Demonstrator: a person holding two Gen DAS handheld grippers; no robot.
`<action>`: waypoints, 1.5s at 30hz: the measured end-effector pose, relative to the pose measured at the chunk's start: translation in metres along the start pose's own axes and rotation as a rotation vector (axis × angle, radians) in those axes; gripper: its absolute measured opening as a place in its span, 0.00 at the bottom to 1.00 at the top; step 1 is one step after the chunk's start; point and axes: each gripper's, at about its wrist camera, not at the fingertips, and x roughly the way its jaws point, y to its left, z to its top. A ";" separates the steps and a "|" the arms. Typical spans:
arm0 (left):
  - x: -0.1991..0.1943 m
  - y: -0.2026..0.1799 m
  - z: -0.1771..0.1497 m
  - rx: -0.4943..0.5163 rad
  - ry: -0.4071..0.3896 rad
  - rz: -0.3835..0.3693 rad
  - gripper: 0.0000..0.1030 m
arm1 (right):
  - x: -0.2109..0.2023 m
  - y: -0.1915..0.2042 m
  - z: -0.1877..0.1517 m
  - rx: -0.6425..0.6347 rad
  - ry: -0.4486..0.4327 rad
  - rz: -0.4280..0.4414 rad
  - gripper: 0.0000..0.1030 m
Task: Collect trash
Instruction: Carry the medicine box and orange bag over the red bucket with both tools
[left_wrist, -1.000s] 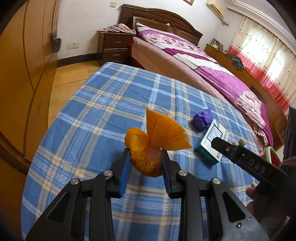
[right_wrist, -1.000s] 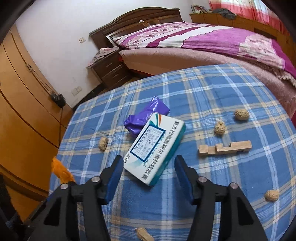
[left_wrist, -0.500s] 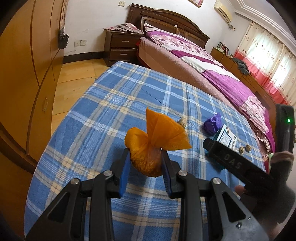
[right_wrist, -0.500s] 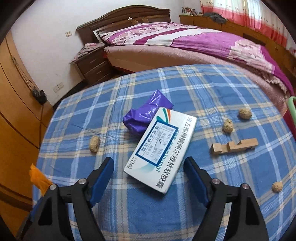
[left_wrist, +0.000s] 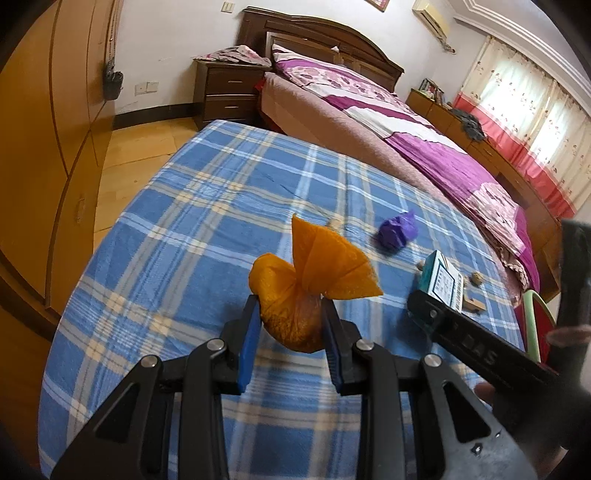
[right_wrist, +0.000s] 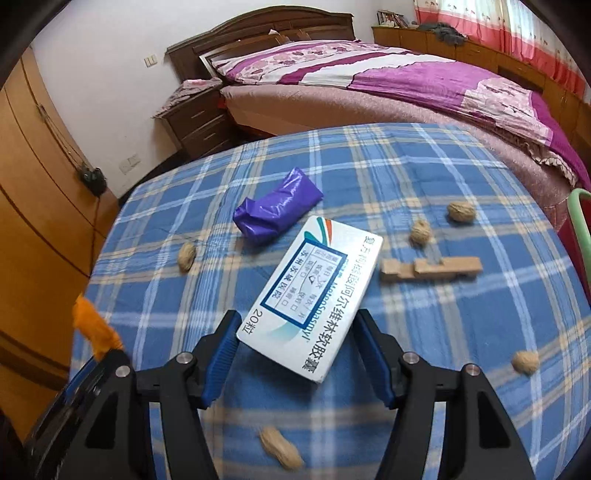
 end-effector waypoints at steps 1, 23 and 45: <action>-0.001 -0.002 -0.001 0.003 0.000 -0.004 0.31 | -0.004 -0.003 -0.001 0.001 -0.002 0.008 0.63; -0.044 -0.078 -0.022 0.138 0.009 -0.136 0.31 | -0.128 -0.090 -0.042 0.062 -0.140 0.071 0.63; -0.064 -0.193 -0.052 0.343 0.058 -0.279 0.31 | -0.190 -0.203 -0.064 0.235 -0.257 -0.032 0.64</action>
